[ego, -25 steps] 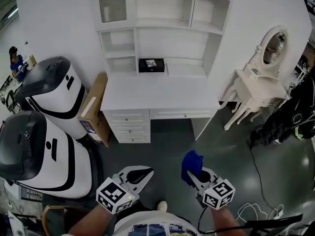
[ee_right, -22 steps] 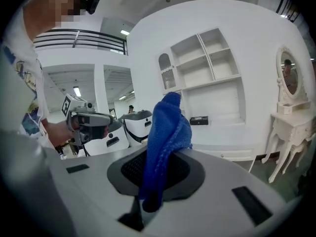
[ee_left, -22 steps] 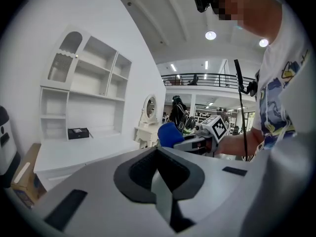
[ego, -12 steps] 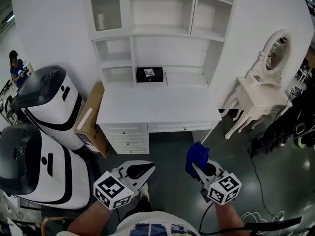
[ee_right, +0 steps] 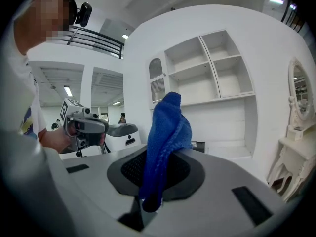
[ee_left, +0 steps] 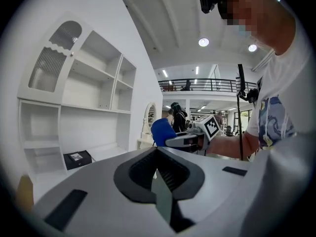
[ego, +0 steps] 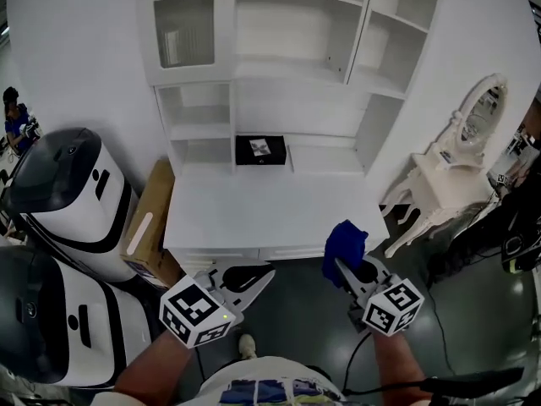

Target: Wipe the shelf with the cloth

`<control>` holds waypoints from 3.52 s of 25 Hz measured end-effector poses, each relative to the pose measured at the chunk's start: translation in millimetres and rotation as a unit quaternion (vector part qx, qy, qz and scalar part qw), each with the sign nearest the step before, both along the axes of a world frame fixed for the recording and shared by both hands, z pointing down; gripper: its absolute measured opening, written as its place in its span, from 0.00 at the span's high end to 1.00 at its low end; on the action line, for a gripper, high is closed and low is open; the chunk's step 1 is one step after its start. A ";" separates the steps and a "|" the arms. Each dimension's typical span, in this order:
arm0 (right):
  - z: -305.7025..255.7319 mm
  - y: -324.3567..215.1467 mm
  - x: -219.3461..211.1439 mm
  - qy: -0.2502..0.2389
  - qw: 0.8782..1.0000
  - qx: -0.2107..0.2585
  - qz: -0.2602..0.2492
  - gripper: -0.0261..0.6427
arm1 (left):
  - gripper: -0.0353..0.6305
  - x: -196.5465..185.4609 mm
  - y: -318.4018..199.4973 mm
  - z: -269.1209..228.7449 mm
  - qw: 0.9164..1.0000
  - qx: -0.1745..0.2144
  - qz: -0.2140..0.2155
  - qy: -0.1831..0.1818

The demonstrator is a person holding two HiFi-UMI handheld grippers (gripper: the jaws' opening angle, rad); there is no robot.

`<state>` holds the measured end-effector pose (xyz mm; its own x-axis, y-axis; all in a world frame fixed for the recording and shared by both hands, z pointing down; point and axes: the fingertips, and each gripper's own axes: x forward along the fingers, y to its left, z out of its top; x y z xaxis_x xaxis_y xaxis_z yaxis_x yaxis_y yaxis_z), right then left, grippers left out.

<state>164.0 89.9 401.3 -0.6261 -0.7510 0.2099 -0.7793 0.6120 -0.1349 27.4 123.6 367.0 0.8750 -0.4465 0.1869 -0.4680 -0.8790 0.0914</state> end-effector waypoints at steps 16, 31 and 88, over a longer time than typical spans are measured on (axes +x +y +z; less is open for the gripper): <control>-41.8 -189.8 -60.9 0.000 0.996 0.062 -0.067 0.86 | 0.93 -5.1 -132.1 -15.6 0.999 0.001 -0.036 0.020; -73.5 -398.4 -162.0 -0.030 0.967 0.095 -0.235 0.86 | 0.93 23.0 -258.3 -41.1 0.983 0.007 -0.182 0.021; -76.5 -534.5 -30.3 -0.040 0.992 0.095 -0.067 0.86 | 0.93 74.5 -304.3 -45.1 0.996 0.002 -0.083 0.015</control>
<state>133.7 -444.5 324.8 -0.7316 -0.6815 0.0186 -0.6810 0.7293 -0.0662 102.0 -180.7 321.9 0.7940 -0.5865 0.1603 -0.6045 -0.7897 0.1049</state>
